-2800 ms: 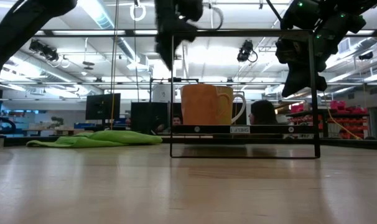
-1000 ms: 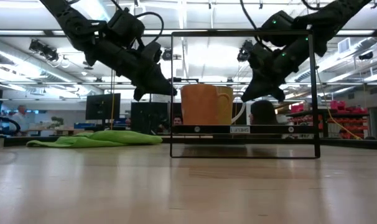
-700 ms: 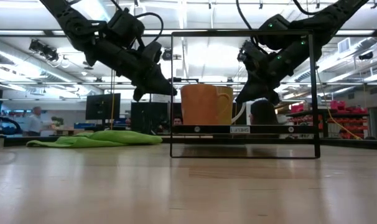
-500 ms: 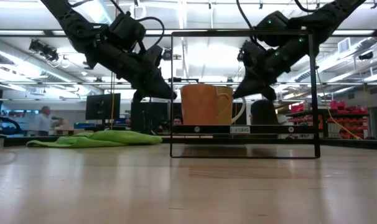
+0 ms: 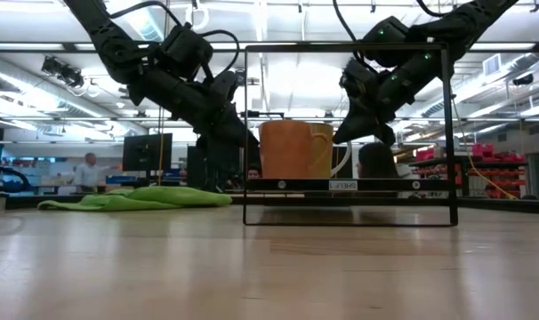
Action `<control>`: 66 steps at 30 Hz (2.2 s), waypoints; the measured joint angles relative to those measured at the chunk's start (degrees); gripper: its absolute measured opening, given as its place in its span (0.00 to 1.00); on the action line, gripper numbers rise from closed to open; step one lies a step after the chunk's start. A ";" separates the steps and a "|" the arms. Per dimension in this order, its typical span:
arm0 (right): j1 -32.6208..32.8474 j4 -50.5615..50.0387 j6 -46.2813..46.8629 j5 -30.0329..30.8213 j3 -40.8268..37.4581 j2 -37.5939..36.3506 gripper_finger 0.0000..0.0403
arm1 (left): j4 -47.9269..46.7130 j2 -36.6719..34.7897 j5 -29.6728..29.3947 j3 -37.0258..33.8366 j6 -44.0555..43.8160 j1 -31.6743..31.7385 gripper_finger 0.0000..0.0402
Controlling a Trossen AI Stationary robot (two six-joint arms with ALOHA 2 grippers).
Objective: Stack small to large cups/mugs on shelf
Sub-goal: Put the orange mug on the shelf
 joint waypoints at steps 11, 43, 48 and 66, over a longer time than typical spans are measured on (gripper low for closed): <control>2.36 -0.52 0.79 0.91 0.00 -0.02 0.00 | 1.97 0.00 -0.05 0.00 -0.02 -0.84 0.05; 2.71 -10.30 0.16 9.29 -0.04 -2.72 0.00 | -5.66 12.66 4.72 14.19 1.78 -2.08 0.06; 3.60 -15.61 1.53 12.17 -0.04 -9.37 0.00 | -6.29 12.66 4.71 14.20 2.25 -1.70 0.03; 16.63 -11.30 13.07 19.34 -7.66 -13.06 0.00 | -6.09 12.66 -0.08 14.16 2.02 -1.65 0.02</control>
